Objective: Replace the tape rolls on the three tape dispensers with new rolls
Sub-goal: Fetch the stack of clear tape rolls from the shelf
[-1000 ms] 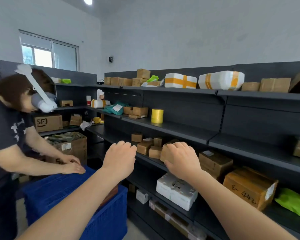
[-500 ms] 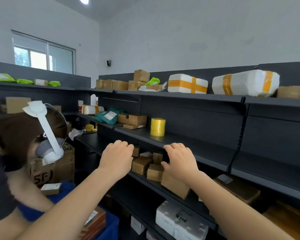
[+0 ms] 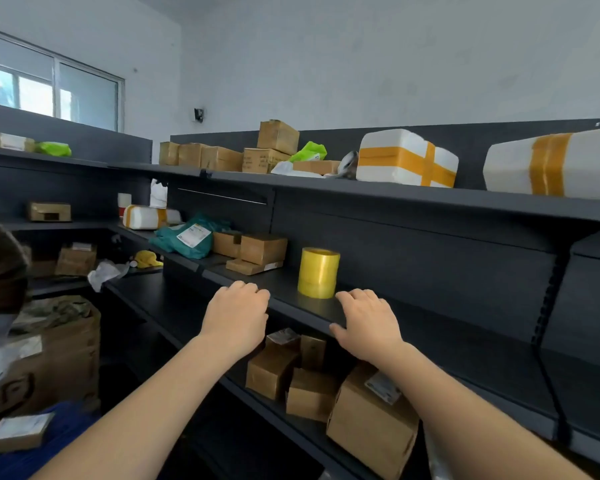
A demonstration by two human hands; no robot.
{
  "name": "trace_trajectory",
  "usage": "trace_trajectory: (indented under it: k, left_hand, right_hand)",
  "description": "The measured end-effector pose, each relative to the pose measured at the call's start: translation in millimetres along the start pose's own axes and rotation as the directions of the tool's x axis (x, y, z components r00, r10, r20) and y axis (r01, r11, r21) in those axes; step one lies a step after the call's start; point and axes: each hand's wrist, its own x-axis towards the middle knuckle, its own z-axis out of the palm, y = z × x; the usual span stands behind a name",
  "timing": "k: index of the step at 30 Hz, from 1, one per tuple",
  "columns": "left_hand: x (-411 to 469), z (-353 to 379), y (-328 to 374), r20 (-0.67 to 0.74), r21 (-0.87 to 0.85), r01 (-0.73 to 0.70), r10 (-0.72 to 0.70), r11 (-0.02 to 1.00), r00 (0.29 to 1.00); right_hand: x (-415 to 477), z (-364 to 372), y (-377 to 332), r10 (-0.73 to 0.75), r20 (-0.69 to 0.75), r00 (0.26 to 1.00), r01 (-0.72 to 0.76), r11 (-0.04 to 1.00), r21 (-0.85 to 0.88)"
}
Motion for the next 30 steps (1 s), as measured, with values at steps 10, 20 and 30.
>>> trace_trajectory:
  k: [10,20,30]
  left_hand:
    - [140.1,86.6,-30.1,0.012,-0.089,-0.085,0.087,0.992,0.996]
    - [257.4,177.2,-30.6,0.123,-0.358,0.093,-0.052,0.929,0.991]
    - [328.1,211.0,-5.7,0.703,-0.698,0.703,-0.057,0.137,0.709]
  right_hand:
    - [139.1,64.4,29.4,0.115,-0.004,0.993,-0.115,0.993,0.003]
    - [248.6,115.5,85.2,0.337,0.073,0.939,-0.339,0.861,0.379]
    - [316.8,150.5,113.7,0.282,0.674,0.683,-0.727,0.178,0.663]
